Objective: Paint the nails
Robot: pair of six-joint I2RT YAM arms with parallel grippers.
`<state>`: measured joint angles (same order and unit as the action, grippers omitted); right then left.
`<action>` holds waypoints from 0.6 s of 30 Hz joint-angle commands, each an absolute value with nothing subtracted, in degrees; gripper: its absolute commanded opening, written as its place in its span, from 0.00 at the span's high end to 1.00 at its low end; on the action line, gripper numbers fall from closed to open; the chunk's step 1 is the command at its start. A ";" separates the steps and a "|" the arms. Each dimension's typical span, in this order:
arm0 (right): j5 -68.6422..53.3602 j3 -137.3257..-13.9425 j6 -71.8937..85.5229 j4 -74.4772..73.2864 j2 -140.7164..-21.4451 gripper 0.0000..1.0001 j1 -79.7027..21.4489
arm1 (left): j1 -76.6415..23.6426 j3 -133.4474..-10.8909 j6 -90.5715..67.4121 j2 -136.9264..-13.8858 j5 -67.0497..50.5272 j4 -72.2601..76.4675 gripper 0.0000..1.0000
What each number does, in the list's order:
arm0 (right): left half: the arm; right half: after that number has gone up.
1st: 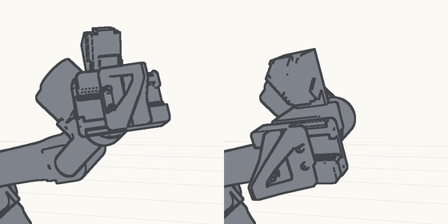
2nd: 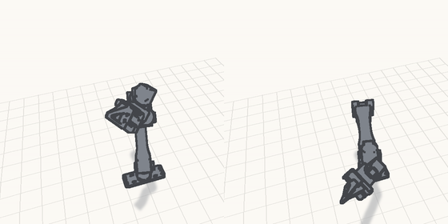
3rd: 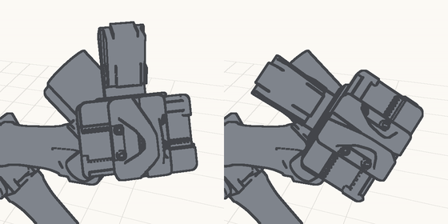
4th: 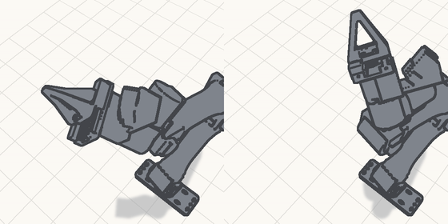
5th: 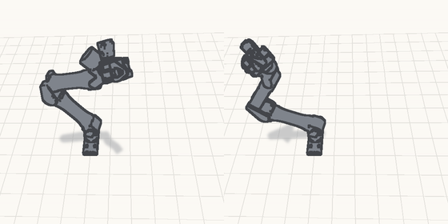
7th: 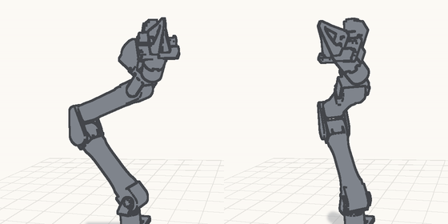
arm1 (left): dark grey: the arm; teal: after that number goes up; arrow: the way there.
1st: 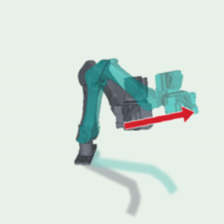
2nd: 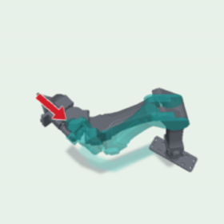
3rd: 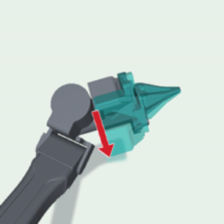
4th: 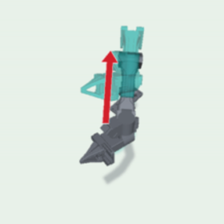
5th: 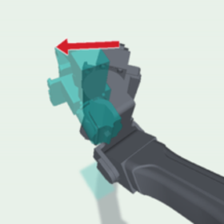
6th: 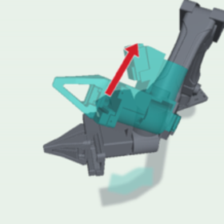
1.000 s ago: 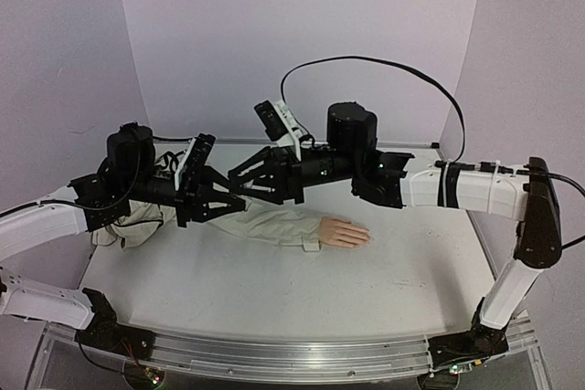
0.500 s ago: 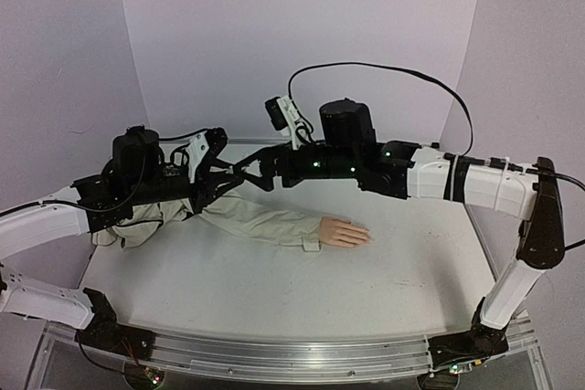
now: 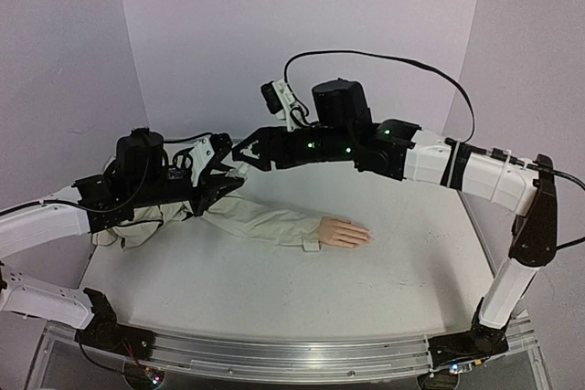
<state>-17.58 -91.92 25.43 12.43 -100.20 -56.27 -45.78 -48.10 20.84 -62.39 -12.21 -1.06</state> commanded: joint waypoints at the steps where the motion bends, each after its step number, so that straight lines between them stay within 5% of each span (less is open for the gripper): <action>1: -18.94 -95.16 26.67 10.45 -102.09 0.34 -55.84 | -46.10 -51.68 21.71 -61.63 -11.60 0.62 1.00; 6: -21.13 -95.18 27.07 10.11 -102.78 0.33 -55.13 | -46.14 -51.59 21.79 -61.53 -11.54 0.62 1.00; 18: -22.04 -94.65 26.46 10.46 -102.66 0.55 -55.11 | -46.23 -51.59 21.80 -61.70 -11.67 0.62 1.00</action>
<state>-21.45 -92.51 26.76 8.73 -102.98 -55.27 -45.87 -48.53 21.19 -62.37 -11.81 -1.06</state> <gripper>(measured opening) 0.469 0.215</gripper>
